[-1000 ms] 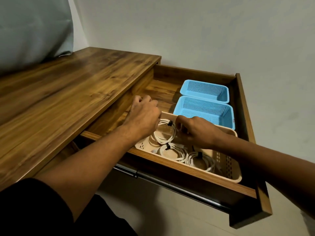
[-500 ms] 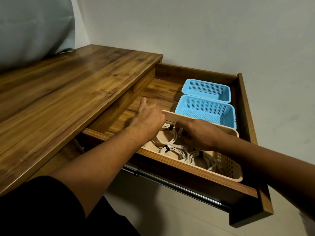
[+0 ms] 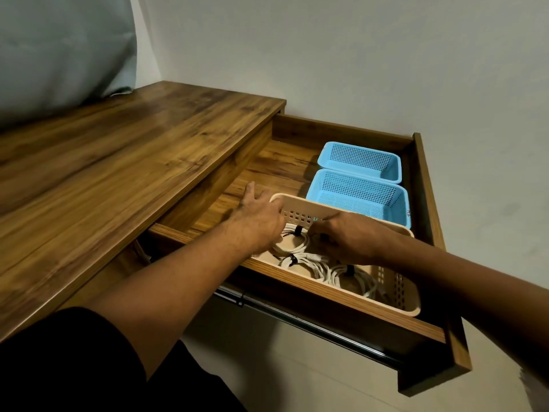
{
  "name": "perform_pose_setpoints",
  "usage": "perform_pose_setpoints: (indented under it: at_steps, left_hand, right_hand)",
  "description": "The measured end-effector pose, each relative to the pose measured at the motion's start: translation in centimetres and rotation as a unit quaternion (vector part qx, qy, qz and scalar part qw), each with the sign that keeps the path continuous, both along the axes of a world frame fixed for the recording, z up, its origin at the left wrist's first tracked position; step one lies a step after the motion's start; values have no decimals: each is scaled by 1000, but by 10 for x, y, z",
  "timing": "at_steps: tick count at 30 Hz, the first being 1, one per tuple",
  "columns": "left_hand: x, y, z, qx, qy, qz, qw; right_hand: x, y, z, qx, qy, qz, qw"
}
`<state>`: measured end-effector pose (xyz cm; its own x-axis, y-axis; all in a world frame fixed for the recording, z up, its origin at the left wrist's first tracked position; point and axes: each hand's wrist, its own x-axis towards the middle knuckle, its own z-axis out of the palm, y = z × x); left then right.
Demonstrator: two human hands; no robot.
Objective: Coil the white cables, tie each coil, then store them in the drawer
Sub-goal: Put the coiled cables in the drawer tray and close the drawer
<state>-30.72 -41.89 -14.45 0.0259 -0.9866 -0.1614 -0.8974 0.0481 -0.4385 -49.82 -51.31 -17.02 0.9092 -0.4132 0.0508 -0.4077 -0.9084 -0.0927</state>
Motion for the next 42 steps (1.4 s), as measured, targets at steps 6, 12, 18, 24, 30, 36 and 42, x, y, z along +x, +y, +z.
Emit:
perform_pose_setpoints:
  at_steps: [6,12,18,24,30,36,42]
  left_hand:
    - [5,8,0,-95,33,-9,995]
    - [-5,19,35,-145,115,-4,983]
    - [-45,26,59,-106,189,-80,973]
    - [-108,15,65,-83,259,-181,945]
    - [-174,18,48,-19,281,-266,922]
    - [-191,27,27,43,257,-282,924]
    - [-189,28,24,26,223,-305,926]
  right_hand:
    - [-11,5,12,24,49,-8,998]
    - [-31,5,35,41,23,-30,998]
    - [-70,-1,61,20,-14,-94,995]
    - [-133,-10,71,-36,-55,-171,983]
    - [-181,-16,51,26,-63,-299,952]
    - [-183,-6,18,97,-37,-322,941]
    - [-176,-10,5,106,-29,-321,941]
